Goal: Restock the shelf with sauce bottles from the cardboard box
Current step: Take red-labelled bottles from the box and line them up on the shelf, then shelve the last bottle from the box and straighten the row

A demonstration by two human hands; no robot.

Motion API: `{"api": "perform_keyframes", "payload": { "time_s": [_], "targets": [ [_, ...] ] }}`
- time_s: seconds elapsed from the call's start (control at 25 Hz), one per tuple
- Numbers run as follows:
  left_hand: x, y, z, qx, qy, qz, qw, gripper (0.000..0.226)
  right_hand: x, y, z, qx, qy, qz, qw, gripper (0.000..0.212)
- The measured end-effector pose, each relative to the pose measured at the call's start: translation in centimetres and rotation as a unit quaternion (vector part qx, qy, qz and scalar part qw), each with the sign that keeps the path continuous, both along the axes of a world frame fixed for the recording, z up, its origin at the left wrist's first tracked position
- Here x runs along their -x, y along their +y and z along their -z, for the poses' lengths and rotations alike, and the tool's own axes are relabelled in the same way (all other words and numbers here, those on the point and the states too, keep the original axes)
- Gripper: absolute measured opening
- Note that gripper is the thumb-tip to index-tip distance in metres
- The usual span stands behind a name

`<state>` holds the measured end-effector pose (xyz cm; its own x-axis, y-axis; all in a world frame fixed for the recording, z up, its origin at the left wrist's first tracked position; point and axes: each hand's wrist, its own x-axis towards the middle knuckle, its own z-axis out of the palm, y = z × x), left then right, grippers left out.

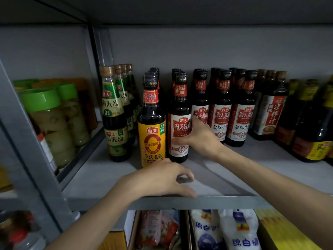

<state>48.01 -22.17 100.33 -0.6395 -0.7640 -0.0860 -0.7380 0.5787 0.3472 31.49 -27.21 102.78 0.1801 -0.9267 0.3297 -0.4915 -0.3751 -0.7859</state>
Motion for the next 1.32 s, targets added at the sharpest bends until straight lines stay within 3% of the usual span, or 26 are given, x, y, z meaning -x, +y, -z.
{"api": "perform_keyframes", "payload": {
  "time_s": [0.76, 0.96, 1.04, 1.16, 1.32],
  "targets": [
    [-0.1, 0.6, -0.4, -0.013, 0.021, -0.017, 1.0, 0.058, -0.6, -0.8, 0.0, -0.016, 0.012, 0.013, 1.0, 0.066],
    [0.0, 1.0, 0.8, 0.044, -0.01, -0.017, 0.999, 0.056, 0.7, 1.8, 0.6, -0.029, 0.073, 0.085, 0.993, 0.075],
    [0.4, 1.6, 1.3, 0.055, 0.052, -0.02, 0.997, 0.053, 2.2, 3.7, 1.2, -0.013, 0.091, 0.122, 0.988, 0.067],
    [2.4, 3.2, 1.4, 0.043, 0.237, -0.013, 0.97, 0.039, 5.5, 7.7, 1.7, 0.011, 0.106, 0.193, 0.975, 0.05],
    [8.3, 6.9, 0.4, 0.059, 0.301, 0.029, 0.951, 0.021, 12.2, 13.8, 2.2, 0.036, 0.093, 0.262, 0.96, 0.016]
  ]
}}
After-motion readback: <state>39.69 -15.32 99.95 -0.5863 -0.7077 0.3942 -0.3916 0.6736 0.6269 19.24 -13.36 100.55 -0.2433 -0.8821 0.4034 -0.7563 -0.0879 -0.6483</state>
